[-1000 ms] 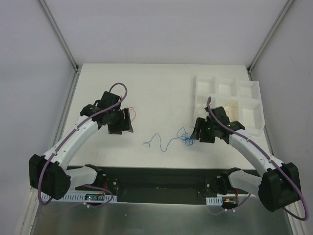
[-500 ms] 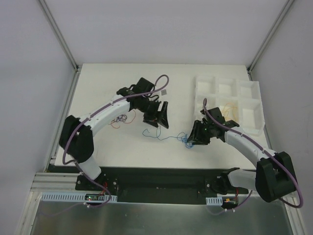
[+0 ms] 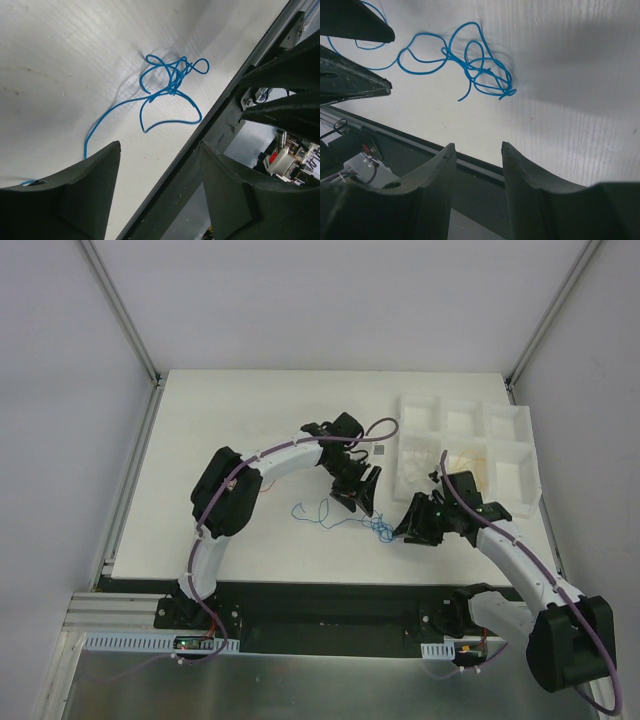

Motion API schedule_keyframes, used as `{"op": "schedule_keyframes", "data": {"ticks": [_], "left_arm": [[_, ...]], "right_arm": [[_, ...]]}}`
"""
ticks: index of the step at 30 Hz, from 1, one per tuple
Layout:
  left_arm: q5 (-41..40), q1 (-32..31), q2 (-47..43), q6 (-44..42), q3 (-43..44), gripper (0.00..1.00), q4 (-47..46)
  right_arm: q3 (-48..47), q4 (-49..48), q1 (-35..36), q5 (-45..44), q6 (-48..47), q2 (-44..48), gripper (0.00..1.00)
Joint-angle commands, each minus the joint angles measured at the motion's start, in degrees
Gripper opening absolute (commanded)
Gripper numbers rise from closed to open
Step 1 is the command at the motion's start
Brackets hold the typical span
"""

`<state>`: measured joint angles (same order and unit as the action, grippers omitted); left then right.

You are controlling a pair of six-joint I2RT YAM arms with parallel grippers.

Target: Untangle the cables

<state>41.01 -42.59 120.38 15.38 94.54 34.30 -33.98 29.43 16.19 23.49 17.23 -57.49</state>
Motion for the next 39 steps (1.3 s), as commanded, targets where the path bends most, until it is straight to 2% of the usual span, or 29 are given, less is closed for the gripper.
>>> {"op": "schedule_keyframes", "data": {"ticks": [1,8,10,12,21,33,39], "left_arm": [[1.7,-2.1,3.5,-2.5,4.1,0.59,0.6],[2.4,-2.5,5.0,-2.0,4.4,0.30,0.6],[2.4,-2.5,4.4,-2.0,3.7,0.12,0.6],[1.7,-2.6,2.2,-1.7,2.7,0.00,0.6],[1.3,-2.9,-8.3,1.3,-2.9,0.00,-0.1],[3.4,-3.6,-13.8,5.0,-5.2,0.00,-0.3],[2.4,-3.6,-16.0,5.6,-8.2,0.00,-0.5]], "right_arm": [[-0.1,1.5,-0.5,2.4,-1.0,-1.0,0.44],[-1.1,-0.5,-0.5,3.1,-0.4,-4.8,0.47],[-1.8,-0.7,-0.4,3.4,-0.3,-6.3,0.50],[-2.5,-0.8,-0.2,3.3,-0.4,-7.7,0.53],[-8.8,-1.1,5.3,-1.7,1.2,-13.6,0.56],[-14.3,-4.0,10.4,-3.9,3.8,-19.6,0.53],[-13.8,-7.0,10.8,-2.1,4.9,-15.3,0.56]]}}
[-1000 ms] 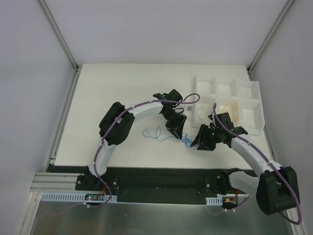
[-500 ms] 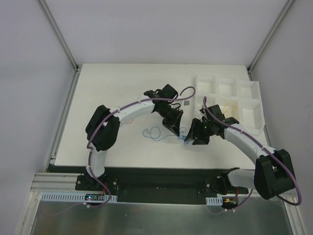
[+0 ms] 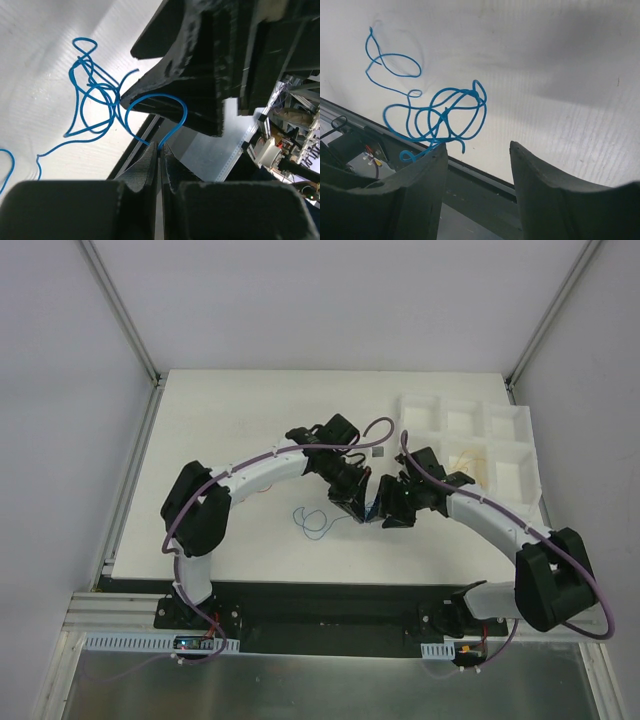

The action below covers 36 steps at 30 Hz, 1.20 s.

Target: Untangle the cables

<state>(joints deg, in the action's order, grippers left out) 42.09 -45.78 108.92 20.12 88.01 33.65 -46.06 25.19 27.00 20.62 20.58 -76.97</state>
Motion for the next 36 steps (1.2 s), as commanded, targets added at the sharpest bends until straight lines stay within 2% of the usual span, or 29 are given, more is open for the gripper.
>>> {"op": "schedule_keyframes", "data": {"ticks": [1,9,14,18,21,30,36], "left_arm": [[1.1,-0.5,-4.7,1.0,-2.1,0.00,0.2],[1.3,-0.5,-6.1,1.0,-2.4,0.00,-0.1],[2.3,-0.5,-6.0,1.1,-2.0,0.00,0.0],[2.6,-0.4,-5.9,1.2,-2.0,0.00,-0.1],[2.4,-0.5,-5.9,1.2,-2.0,0.00,-0.1],[2.3,-0.5,-5.5,1.2,-0.9,0.00,-0.1],[1.2,-0.4,-6.5,0.7,-1.6,0.00,-0.1]], "right_arm": [[-1.4,-2.7,-0.5,0.8,1.4,5.8,0.57],[0.5,-1.3,-4.8,3.5,-0.3,10.6,0.59],[-5.6,2.8,-4.0,6.0,-3.8,5.8,0.47],[-6.8,0.4,-3.5,9.6,-3.7,3.2,0.40],[-6.7,-0.9,-1.7,11.1,-2.4,1.5,0.36],[-1.5,-9.8,0.5,14.0,6.3,-0.7,0.35],[-2.2,-13.1,0.3,16.0,11.8,-4.1,0.21]]}}
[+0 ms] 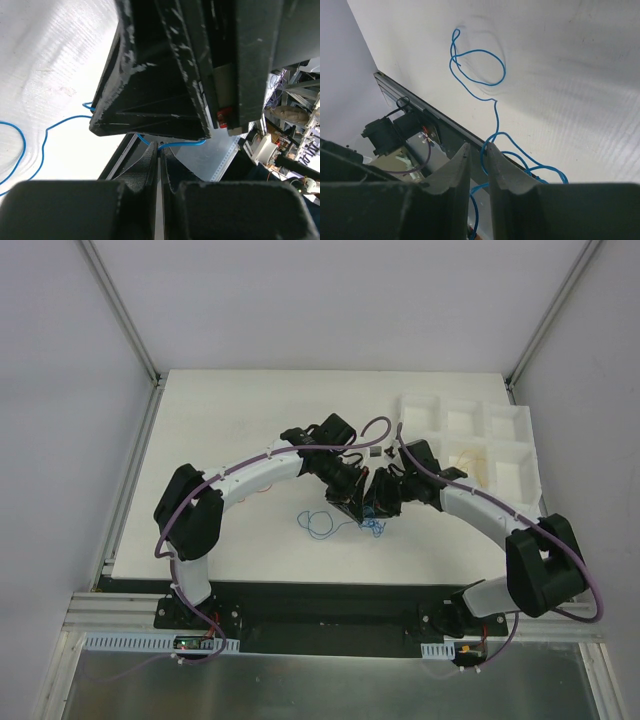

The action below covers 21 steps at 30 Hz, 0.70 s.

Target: Untangle the cables

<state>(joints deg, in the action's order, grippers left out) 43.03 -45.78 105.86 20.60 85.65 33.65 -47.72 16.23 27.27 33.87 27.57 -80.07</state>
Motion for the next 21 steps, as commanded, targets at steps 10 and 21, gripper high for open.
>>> {"op": "schedule_keyframes", "data": {"ticks": [10,21], "left_arm": [[-7.9,-0.5,-12.3,1.7,-10.1,0.00,-0.2],[-21.9,-0.2,-34.0,9.6,-41.5,0.00,-0.2]], "right_arm": [[-1.4,-8.0,-7.3,0.5,18.0,1.3,0.00],[-11.7,-9.2,-19.1,-6.2,27.5,1.6,0.00]]}}
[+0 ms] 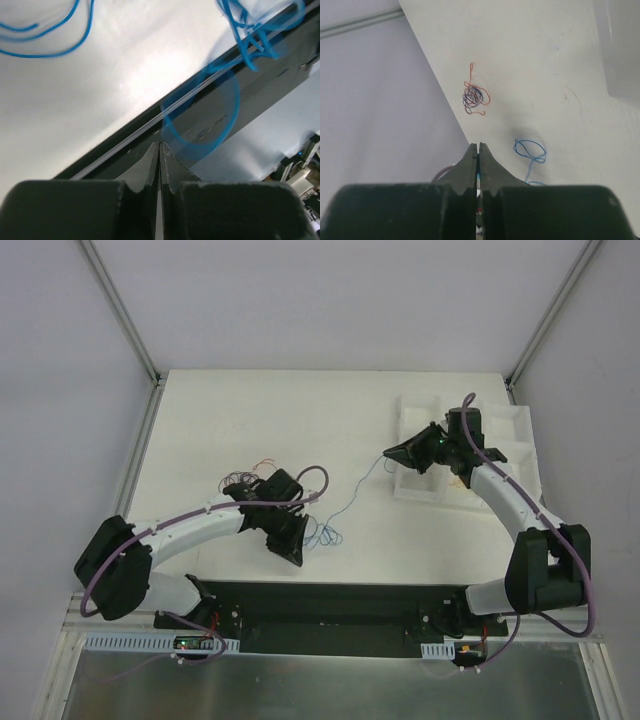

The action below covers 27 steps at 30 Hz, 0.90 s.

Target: Untangle the cables

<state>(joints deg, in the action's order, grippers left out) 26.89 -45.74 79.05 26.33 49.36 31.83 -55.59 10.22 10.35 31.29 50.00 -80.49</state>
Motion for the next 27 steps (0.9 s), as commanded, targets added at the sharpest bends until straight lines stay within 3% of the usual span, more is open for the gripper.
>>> {"op": "schedule_keyframes", "data": {"ticks": [1,7,11,16,20,21,24,27], "left_arm": [[-6.8,-0.3,-9.0,4.3,-6.4,0.00,1.7],[-8.0,-0.1,-14.0,4.7,-6.4,0.00,1.8],[-10.5,0.3,-15.4,3.6,-3.8,0.00,3.1],[-11.9,3.3,-14.0,2.3,0.5,0.00,4.6],[-7.5,6.9,-5.9,-1.7,8.7,0.42,3.3],[-6.7,7.4,-3.7,-2.8,11.6,0.48,3.3],[-5.7,10.0,2.8,-4.4,18.7,0.58,3.4],[-4.7,16.6,7.2,-0.6,22.3,0.69,3.4]], "right_arm": [[-4.5,-3.4,-2.3,-3.4,5.1,1.7,0.00],[-6.5,-1.4,-1.7,-3.8,-0.9,0.9,0.00],[-13.1,12.5,-1.6,-9.0,-16.0,1.3,0.00],[-14.8,13.5,-0.8,-3.8,-20.3,4.2,0.00],[-13.8,16.4,1.6,-0.4,-22.0,6.1,0.00],[-13.5,17.5,2.0,-0.4,-22.7,6.9,0.00],[-12.4,21.1,3.9,-0.3,-25.4,9.4,0.00],[-11.3,26.6,7.7,-1.7,-31.4,11.1,0.00]]}}
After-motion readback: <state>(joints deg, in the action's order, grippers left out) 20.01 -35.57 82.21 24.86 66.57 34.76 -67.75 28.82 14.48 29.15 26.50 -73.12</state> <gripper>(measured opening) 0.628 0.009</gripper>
